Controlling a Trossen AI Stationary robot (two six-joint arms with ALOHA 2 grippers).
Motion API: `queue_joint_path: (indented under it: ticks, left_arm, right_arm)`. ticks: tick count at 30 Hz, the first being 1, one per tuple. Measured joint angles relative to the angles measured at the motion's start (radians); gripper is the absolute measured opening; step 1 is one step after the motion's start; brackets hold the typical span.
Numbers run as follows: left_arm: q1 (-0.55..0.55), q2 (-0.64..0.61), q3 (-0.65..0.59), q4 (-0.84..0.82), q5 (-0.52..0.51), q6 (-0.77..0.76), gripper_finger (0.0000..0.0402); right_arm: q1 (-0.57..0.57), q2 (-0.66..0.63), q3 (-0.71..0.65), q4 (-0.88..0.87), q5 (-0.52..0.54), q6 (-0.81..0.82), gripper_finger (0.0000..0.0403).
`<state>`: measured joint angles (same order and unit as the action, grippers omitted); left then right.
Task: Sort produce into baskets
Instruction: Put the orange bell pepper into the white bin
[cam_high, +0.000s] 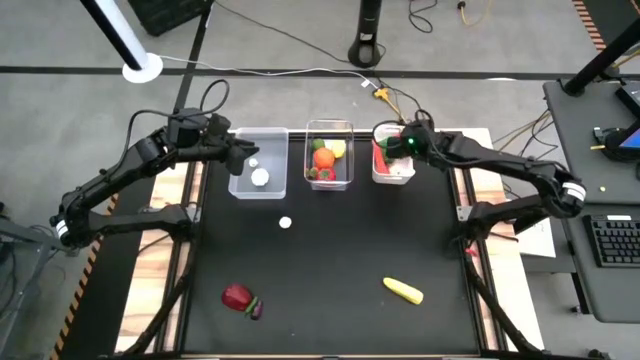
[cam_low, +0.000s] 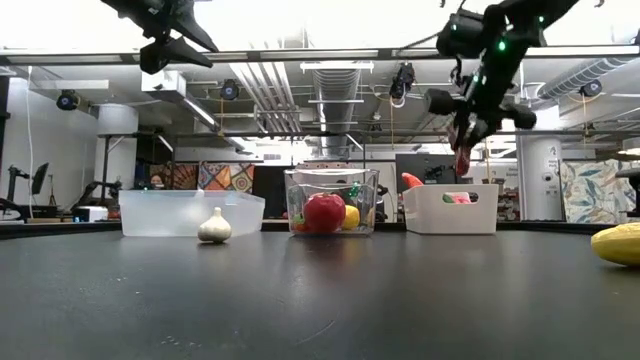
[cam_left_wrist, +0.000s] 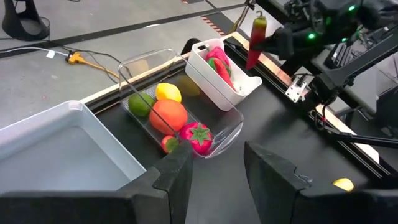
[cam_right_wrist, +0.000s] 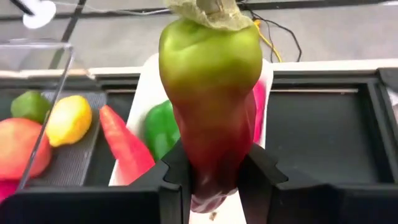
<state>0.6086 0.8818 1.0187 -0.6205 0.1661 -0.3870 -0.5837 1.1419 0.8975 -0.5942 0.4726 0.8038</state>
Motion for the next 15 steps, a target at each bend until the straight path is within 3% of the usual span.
queue_joint_path:
  ticks: [6,10,15]
  left_arm:
    - [0.000,0.000,0.000,0.001,-0.025,0.000,0.0128]
    - [0.000,0.000,0.000,0.017,-0.027,0.000,0.0128]
    - [0.000,0.000,0.000,0.025,-0.027,0.000,0.0128]
  right_arm:
    - [-0.008,0.000,-0.102,0.164,0.014,0.022,0.0082]
    - [-0.014,0.019,-0.133,0.148,0.068,0.118,0.0084]
    - [-0.020,0.062,-0.135,0.157,0.072,0.116,0.0088]
